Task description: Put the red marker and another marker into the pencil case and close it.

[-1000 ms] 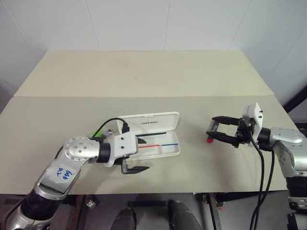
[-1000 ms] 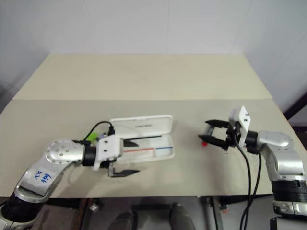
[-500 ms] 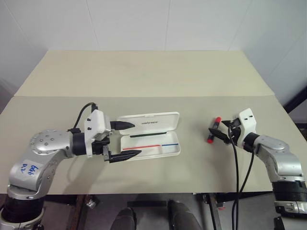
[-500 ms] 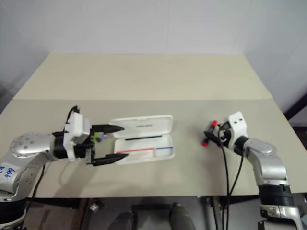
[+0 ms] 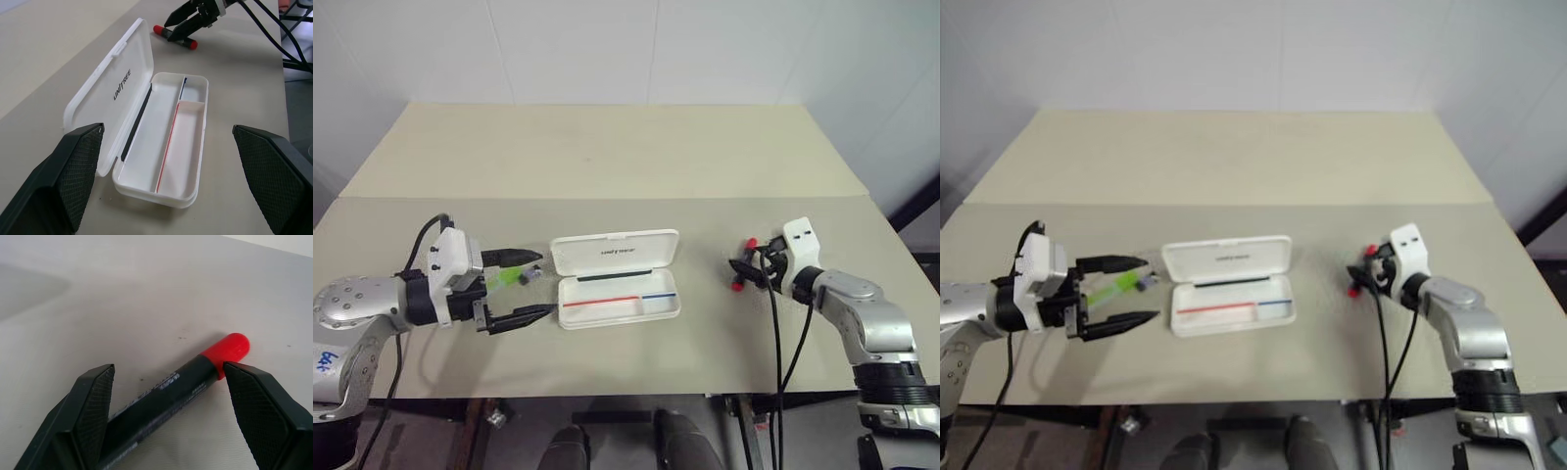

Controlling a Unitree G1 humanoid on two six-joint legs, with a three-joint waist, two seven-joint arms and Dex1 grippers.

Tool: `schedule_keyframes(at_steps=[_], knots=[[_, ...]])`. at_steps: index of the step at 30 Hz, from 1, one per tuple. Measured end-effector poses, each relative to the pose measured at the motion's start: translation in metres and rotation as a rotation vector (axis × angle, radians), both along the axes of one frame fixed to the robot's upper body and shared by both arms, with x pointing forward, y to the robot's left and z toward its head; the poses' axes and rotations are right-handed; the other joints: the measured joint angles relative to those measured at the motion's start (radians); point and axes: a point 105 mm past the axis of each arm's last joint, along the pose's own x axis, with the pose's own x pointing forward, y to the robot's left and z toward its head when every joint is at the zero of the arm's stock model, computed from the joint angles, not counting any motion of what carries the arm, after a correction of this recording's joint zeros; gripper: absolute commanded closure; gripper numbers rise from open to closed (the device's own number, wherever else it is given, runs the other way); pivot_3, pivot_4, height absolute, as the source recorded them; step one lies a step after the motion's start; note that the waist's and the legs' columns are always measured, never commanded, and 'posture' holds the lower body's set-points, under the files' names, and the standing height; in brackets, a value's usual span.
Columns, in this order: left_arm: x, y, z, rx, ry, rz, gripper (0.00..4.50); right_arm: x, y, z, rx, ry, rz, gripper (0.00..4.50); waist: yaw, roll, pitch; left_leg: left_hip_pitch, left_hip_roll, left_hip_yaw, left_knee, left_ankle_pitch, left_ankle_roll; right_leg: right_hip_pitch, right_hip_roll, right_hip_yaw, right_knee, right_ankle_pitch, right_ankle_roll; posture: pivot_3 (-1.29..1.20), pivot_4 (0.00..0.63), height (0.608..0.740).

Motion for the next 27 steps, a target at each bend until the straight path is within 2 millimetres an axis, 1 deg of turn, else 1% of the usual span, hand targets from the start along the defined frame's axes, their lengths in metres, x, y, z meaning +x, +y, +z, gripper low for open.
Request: schedule_keyframes(at_steps=[2, 6, 8, 9, 11, 15, 18, 19, 23, 25, 27], knots=[[-0.001, 0.001, -0.002, 0.001, 0.005, 0.006, 0.03, 0.002, 0.002, -0.010, 0.012, 0.046, -0.025, 0.00, -0.003, -0.001, -0.001, 0.000, 0.000, 0.000, 0.000, 0.000, 0.000, 0.000, 0.000, 0.000, -0.001, 0.001, -0.001, 0.00, 0.150, 0.740], [-0.001, 0.001, -0.003, 0.003, 0.003, 0.014, 0.03, 0.011, 0.010, -0.009, 0.012, 0.060, -0.027, 0.00, -0.025, -0.003, -0.002, 0.004, 0.001, 0.001, 0.000, 0.000, 0.000, 0.004, 0.001, 0.002, -0.002, 0.002, -0.001, 0.00, 0.150, 0.740], [-0.001, 0.001, -0.003, 0.003, 0.002, 0.019, 0.03, 0.012, 0.011, -0.011, 0.008, 0.068, -0.027, 0.00, -0.027, -0.003, -0.002, 0.010, 0.001, 0.001, -0.001, 0.000, 0.000, 0.010, 0.001, 0.002, -0.004, 0.002, -0.001, 0.00, 0.150, 0.740], [-0.002, 0.001, -0.004, 0.004, 0.003, 0.021, 0.01, 0.013, 0.011, -0.013, 0.009, 0.072, -0.029, 0.19, -0.028, -0.003, -0.002, 0.015, 0.003, 0.001, -0.002, 0.000, 0.000, 0.016, 0.002, 0.002, -0.008, 0.002, -0.002, 0.00, 0.150, 0.740], [-0.003, 0.001, -0.004, 0.006, 0.001, 0.023, 0.00, 0.014, 0.012, -0.013, 0.014, 0.072, -0.028, 0.65, -0.030, -0.004, -0.002, 0.015, 0.004, 0.001, -0.002, 0.000, 0.000, 0.018, 0.003, 0.002, -0.013, 0.003, -0.004, 0.00, 0.150, 0.740], [-0.004, 0.001, -0.001, 0.003, -0.010, 0.023, 0.00, 0.015, 0.015, -0.011, 0.017, 0.064, -0.018, 1.91, -0.030, -0.004, -0.002, 0.014, 0.004, 0.002, -0.003, -0.001, 0.000, 0.019, 0.003, 0.002, -0.018, 0.004, -0.005, 0.00, 0.150, 0.740], [-0.005, 0.001, 0.001, 0.000, -0.027, 0.017, 0.00, 0.017, 0.018, -0.009, 0.020, 0.054, 0.003, 2.98, -0.028, -0.004, -0.002, 0.013, 0.004, 0.002, -0.006, -0.002, 0.000, 0.017, 0.003, 0.002, -0.018, 0.004, -0.004, 0.00, 0.150, 0.740], [-0.005, 0.001, 0.002, 0.000, -0.037, 0.015, 0.00, 0.018, 0.018, -0.008, 0.018, 0.047, 0.007, 3.16, -0.027, -0.004, -0.002, 0.013, 0.004, 0.003, -0.007, -0.002, 0.000, 0.016, 0.003, 0.002, -0.017, 0.004, -0.004, 0.00, 0.150, 0.740], [0.002, 0.005, 0.011, -0.007, -0.101, 0.033, 0.00, 0.022, 0.019, -0.001, 0.016, 0.023, 0.029, 3.16, -0.025, -0.001, 0.000, 0.012, 0.004, 0.003, -0.010, -0.002, 0.000, 0.014, 0.003, 0.002, -0.016, 0.002, -0.003, 0.00, 0.150, 0.740], [0.005, 0.008, 0.011, -0.009, -0.110, 0.043, 0.00, 0.025, 0.023, 0.009, 0.016, -0.019, 0.056, 3.16, -0.027, 0.002, 0.001, 0.012, 0.004, 0.004, -0.011, -0.002, 0.000, 0.012, 0.003, 0.002, -0.015, 0.002, -0.002, 0.00, 0.150, 0.740], [0.006, 0.011, 0.010, -0.008, -0.111, 0.052, 0.00, 0.029, 0.029, 0.026, 0.015, -0.095, 0.089, 3.16, -0.027, 0.003, 0.002, 0.011, 0.004, 0.004, -0.013, -0.002, 0.000, 0.009, 0.003, 0.002, -0.013, 0.001, -0.001, 0.00, 0.150, 0.740]])
